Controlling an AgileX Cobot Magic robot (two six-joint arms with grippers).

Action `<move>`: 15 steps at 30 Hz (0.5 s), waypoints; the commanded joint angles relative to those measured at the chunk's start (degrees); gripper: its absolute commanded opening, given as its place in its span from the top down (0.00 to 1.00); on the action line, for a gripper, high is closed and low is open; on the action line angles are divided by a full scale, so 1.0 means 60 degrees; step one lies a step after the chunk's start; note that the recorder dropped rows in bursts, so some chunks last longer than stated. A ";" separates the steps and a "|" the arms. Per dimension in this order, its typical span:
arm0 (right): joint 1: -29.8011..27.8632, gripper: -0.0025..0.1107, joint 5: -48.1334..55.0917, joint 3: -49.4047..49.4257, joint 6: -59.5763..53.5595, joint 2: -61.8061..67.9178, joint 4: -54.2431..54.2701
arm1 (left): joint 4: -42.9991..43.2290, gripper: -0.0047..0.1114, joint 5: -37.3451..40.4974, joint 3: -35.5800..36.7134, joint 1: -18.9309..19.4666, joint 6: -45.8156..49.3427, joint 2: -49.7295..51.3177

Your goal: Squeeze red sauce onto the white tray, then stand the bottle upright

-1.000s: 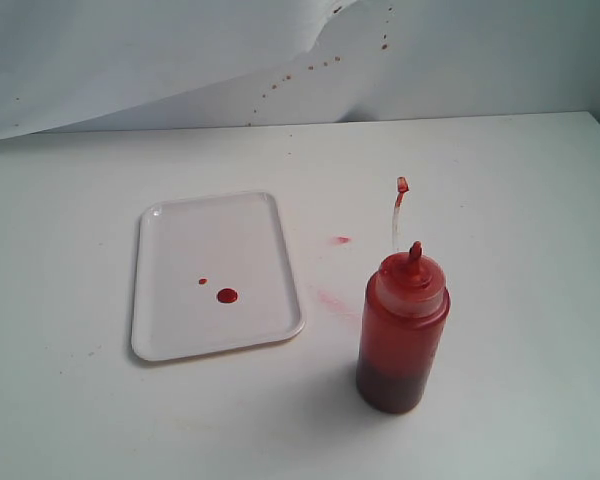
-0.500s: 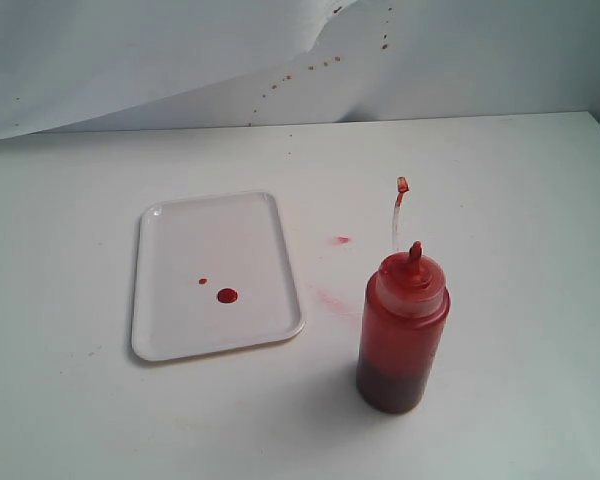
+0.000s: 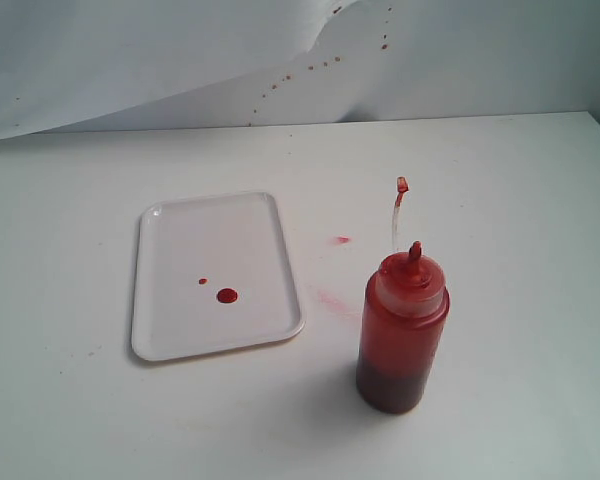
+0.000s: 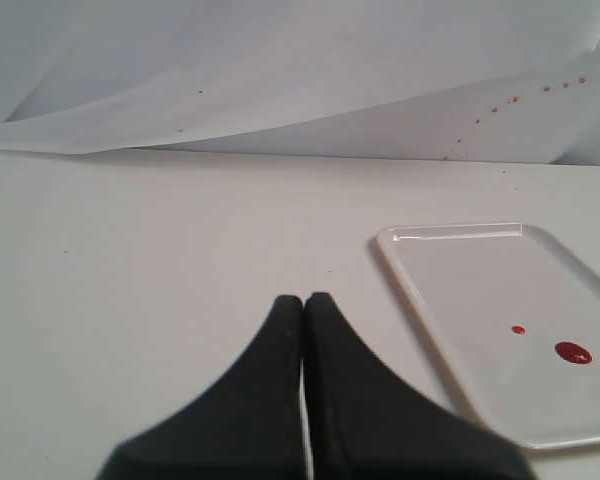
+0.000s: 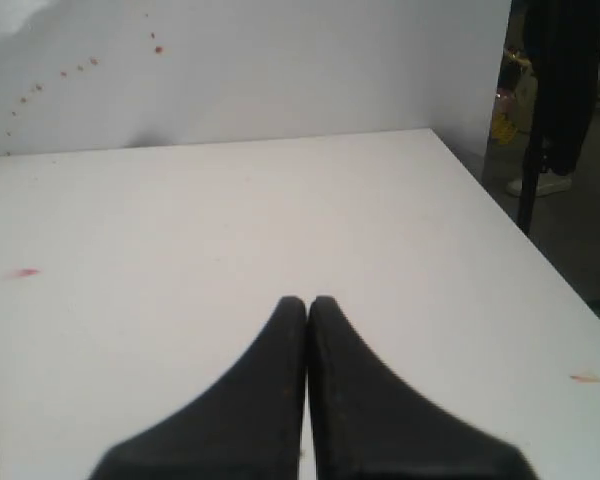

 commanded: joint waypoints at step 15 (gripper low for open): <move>0.0034 0.98 0.0320 0.0032 -0.1123 -0.0050 0.0693 | 0.0001 0.96 -0.0068 0.0041 0.0005 0.0015 -0.0047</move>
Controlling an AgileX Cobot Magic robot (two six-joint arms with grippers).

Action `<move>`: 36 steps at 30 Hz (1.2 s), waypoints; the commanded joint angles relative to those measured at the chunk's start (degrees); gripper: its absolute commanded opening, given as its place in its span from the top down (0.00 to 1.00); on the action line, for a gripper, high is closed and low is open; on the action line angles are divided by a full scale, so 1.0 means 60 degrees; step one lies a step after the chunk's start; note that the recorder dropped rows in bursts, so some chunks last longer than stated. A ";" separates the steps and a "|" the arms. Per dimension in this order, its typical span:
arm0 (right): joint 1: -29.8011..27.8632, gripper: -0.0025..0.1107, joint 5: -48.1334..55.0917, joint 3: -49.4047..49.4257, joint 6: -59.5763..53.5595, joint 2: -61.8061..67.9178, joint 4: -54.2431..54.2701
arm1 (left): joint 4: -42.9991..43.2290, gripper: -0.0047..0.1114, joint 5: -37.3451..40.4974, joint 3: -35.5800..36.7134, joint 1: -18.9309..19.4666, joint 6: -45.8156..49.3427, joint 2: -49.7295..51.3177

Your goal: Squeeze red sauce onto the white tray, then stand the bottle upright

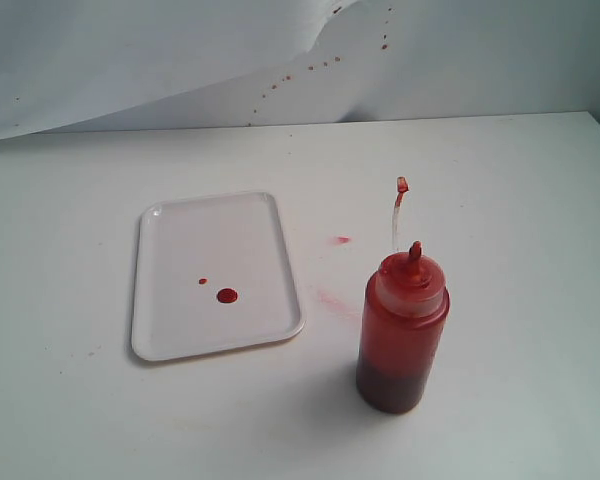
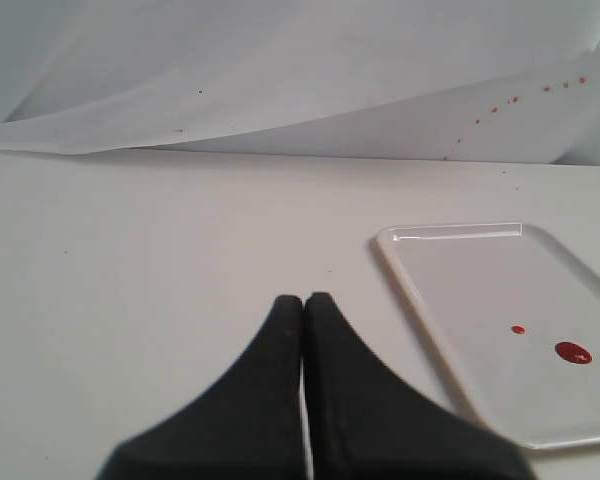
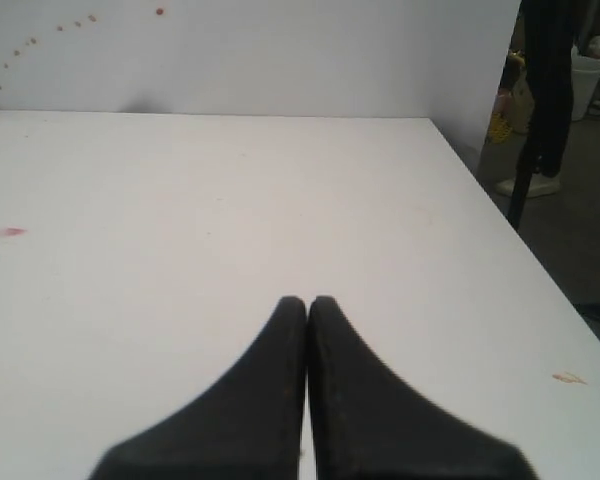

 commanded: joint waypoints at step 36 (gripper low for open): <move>0.0034 0.98 0.0027 0.0032 -0.0555 -0.0050 0.0511 | 0.0001 0.96 -0.0068 0.0041 0.0005 0.0032 -0.0047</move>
